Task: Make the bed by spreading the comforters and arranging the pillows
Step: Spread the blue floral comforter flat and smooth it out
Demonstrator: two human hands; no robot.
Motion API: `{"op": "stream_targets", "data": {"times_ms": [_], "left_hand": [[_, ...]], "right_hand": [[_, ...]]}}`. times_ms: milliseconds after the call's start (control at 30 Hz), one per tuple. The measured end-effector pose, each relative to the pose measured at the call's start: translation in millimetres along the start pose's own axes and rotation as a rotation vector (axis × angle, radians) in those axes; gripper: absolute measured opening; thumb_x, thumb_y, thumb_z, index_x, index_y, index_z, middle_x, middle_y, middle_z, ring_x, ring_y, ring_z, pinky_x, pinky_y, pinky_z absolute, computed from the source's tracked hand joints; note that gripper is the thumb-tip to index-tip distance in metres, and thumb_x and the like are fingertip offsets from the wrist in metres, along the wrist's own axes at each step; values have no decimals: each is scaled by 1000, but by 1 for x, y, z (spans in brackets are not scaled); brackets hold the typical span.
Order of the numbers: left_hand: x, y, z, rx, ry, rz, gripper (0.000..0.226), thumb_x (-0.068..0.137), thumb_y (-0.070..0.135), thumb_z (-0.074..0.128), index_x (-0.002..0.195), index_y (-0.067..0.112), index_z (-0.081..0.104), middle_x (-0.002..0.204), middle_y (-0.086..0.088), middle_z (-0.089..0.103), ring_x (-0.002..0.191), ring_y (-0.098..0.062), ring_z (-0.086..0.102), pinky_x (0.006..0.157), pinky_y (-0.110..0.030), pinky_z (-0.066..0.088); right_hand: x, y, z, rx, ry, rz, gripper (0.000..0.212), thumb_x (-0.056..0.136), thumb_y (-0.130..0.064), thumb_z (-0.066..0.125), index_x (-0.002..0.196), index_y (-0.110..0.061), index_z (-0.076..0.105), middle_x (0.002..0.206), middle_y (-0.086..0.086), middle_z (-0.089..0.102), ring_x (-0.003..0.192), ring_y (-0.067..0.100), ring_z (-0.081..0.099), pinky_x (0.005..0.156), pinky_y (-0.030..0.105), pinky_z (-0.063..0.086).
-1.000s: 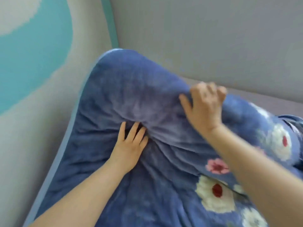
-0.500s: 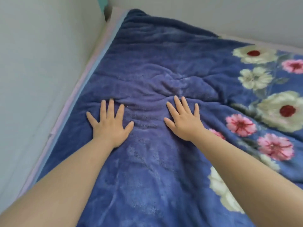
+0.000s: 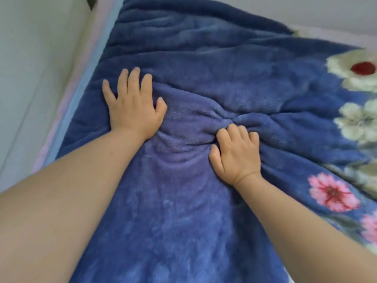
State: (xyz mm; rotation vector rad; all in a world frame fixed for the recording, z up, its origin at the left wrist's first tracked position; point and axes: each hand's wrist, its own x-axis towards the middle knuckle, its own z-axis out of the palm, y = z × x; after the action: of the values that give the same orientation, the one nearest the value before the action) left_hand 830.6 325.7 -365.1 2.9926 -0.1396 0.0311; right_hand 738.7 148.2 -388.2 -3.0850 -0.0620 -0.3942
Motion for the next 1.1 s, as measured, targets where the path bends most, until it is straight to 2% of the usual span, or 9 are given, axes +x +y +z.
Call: {"op": "stream_targets", "data": {"times_ms": [133,267,467,700,800,867,933,1000,1100], "left_hand": [[16,12,4,61,-63,-6,53,90,24,39,138,3,33,153,-18,24,144,-34,15,113,-62,5],[22,14,5,60,-73,-33,53,89,22,40,139,4,33,153,-17,24,144,-33,15,113,-63,3],[35,11,7,36,-95,-72,65,78,31,21,135,5,38,149,-17,31,142,-34,21,113,-61,4],[38,10,15,-21,-88,-68,65,72,32,23,118,-1,56,131,-27,51,126,-43,43,104,-68,18],[39,8,19,-45,-57,-65,59,71,30,28,112,-1,57,125,-28,55,121,-37,40,101,-69,20],[41,8,21,-55,-34,-52,55,70,29,31,109,-1,56,122,-29,56,118,-32,33,99,-71,23],[41,5,23,-64,-9,-45,51,70,28,33,109,1,51,120,-29,57,116,-30,31,96,-72,25],[41,4,26,-55,19,-22,48,69,28,33,109,5,45,120,-29,58,116,-30,31,96,-71,25],[39,3,27,-63,54,-27,48,69,29,33,111,8,40,122,-28,58,118,-29,30,97,-69,24]], "right_hand": [[2,1,4,11,-1,10,22,71,-34,39,71,-12,37,65,13,57,70,23,31,60,34,18],[10,0,2,-41,-64,18,29,68,-33,38,59,-9,51,58,10,57,59,26,54,60,34,20],[35,3,6,42,-112,49,33,66,-29,40,44,-11,56,41,6,56,39,24,53,47,23,42],[82,23,-17,218,-278,-95,41,63,-32,38,30,-9,42,26,7,41,24,18,34,39,15,2],[150,49,-33,509,-110,-101,32,74,-26,45,47,-11,47,47,7,45,48,19,48,51,31,29],[204,68,-29,389,-49,29,32,80,-32,55,90,-2,62,93,19,64,92,32,59,80,30,36],[246,85,-15,194,-374,225,77,76,-53,61,133,-7,38,138,17,45,128,34,39,105,42,31],[260,88,-1,148,-626,324,91,73,-64,57,139,-9,28,144,16,40,132,34,38,108,48,32],[250,79,1,239,-614,240,62,85,-52,51,128,-7,47,132,17,54,122,34,49,98,38,39]]}}
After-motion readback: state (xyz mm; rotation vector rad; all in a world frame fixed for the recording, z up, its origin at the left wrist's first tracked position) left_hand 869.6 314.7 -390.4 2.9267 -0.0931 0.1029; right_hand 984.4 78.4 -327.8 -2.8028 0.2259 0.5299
